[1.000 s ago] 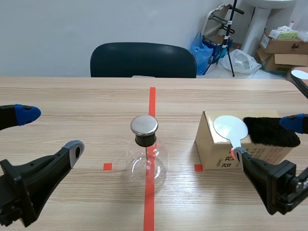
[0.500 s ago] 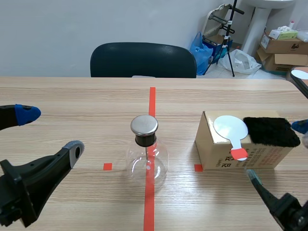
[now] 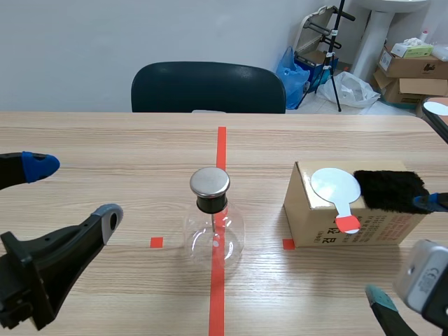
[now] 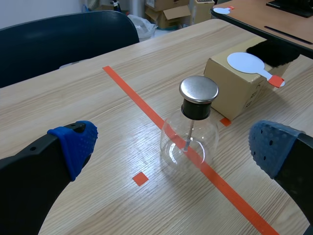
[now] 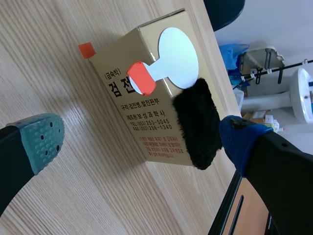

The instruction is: Do the electroscope experiment

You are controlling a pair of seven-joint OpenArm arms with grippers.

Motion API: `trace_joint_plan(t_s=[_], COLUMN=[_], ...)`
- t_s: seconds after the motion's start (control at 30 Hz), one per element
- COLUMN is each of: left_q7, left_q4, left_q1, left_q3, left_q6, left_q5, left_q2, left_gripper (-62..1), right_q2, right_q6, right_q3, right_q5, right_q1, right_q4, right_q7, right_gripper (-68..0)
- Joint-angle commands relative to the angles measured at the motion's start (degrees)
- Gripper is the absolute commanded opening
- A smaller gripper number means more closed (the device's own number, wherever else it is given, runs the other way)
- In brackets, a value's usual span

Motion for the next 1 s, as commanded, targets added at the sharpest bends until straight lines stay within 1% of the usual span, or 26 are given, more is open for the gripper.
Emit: trace_joint_plan(t_s=[0.0,0.07,0.17,0.27,0.33,0.47,0.57,0.7,0.77,0.83,0.87,0.97], left_q7=[-0.8,-0.8,-0.8,-0.8,-0.8,-0.8,-0.8,-0.8,-0.8,-0.8,-0.8,-0.8], left_q4=[1.0,1.0,1.0,1.0,1.0,1.0,1.0,1.0,1.0,1.0,1.0,1.0], left_q1=[0.3,0.3,0.3,0.3,0.3,0.3,0.3,0.3,0.3,0.3,0.3,0.3], left_q3=[-0.3,-0.3,-0.3,-0.3,-0.3,-0.3,-0.3,-0.3,-0.3,-0.3,-0.3,-0.3], left_q6=[0.0,0.0,0.0,0.0,0.0,0.0,0.0,0.0,0.0,0.0,0.0,0.0], left_q5=[-0.4,-0.4,-0.4,-0.4,-0.4,-0.4,-0.4,-0.4,-0.4,-0.4,-0.4,-0.4], left_q2=[0.3,0.3,0.3,0.3,0.3,0.3,0.3,0.3,0.3,0.3,0.3,0.3], left_gripper=[1.4,1.4,1.4,1.4,1.4,1.4,1.4,1.4,1.4,1.4,1.4,1.4], right_q2=[-0.3,-1.2,-1.8,-1.8,-1.8,-1.7,-1.7,-1.7,-1.7,-1.7,-1.7,-1.7], right_q6=[-0.5,-1.5,-3.9,-7.7,-12.2,-22.8,-29.0,-37.7,-41.3,-44.3,-45.6,-48.3], right_q3=[0.1,0.0,-0.9,-2.4,-3.5,-5.9,-8.2,-11.5,-13.4,-15.4,-16.4,-19.4], right_q5=[-1.5,-4.6,-9.5,-13.9,-15.7,-18.3,-21.2,-23.7,-24.4,-24.9,-25.0,-26.3], right_q1=[0.4,0.4,0.7,1.5,2.5,5.4,8.4,12.9,15.1,17.2,18.3,21.5], right_q4=[-0.5,-1.3,-3.0,-5.3,-7.5,-11.9,-15.9,-22.0,-24.9,-27.7,-29.1,-32.9], right_q7=[1.6,3.2,4.7,4.6,4.5,3.8,2.4,0.3,-0.8,-2.5,-3.5,-6.2], right_gripper=[0.4,0.4,0.4,0.4,0.4,0.4,0.4,0.4,0.4,0.4,0.4,0.4])
